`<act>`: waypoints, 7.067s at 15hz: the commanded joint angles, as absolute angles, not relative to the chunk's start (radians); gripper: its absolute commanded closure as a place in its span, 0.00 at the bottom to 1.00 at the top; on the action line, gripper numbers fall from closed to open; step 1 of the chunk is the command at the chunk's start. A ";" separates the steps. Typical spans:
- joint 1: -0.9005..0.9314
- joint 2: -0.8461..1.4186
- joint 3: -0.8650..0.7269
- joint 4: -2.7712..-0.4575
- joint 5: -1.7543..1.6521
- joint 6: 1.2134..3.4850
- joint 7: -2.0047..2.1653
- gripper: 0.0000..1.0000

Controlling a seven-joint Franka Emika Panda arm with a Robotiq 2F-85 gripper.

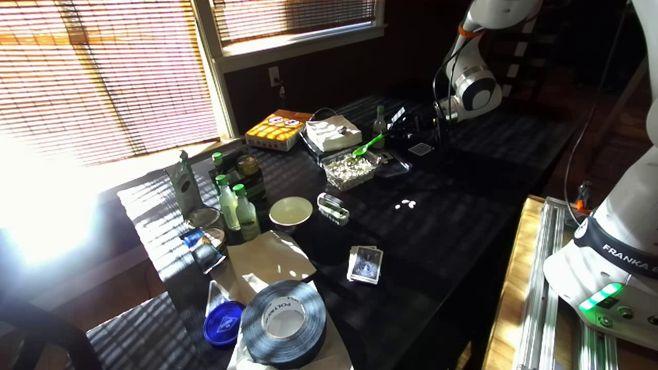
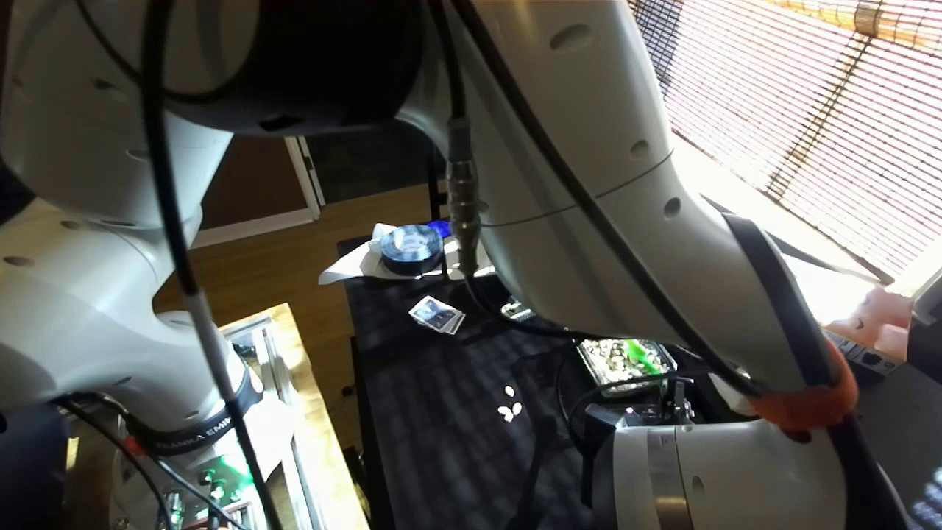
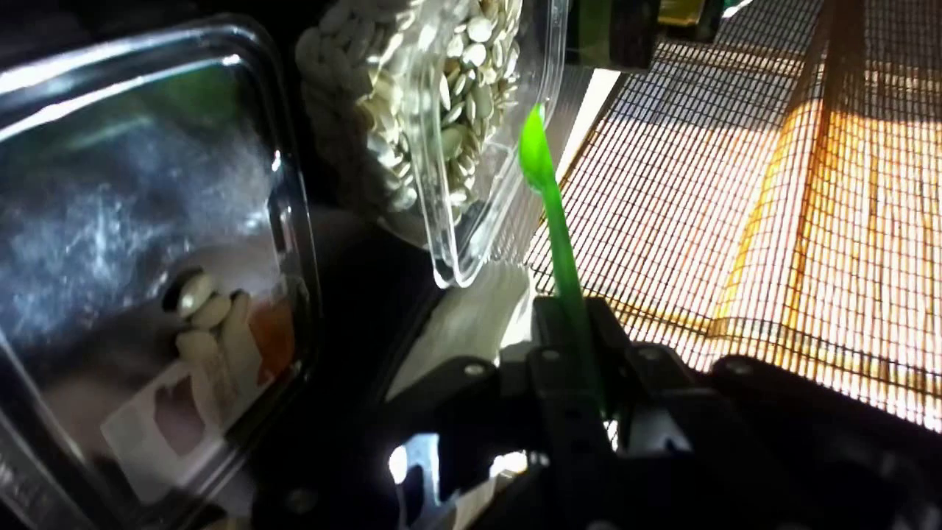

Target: Use the spoon to pick up contents from the container and put them inside the bowl

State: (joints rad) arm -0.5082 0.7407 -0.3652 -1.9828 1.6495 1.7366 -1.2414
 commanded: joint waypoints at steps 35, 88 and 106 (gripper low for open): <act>-0.361 0.582 -0.376 -2.127 1.770 2.093 -1.765 0.97; -0.330 0.974 -0.198 -1.786 1.472 1.585 -1.108 0.97; -0.336 0.824 -0.231 -1.882 1.463 1.466 -1.168 0.97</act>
State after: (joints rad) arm -0.3343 0.8194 -0.2312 -1.8875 1.4642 1.4672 -1.1691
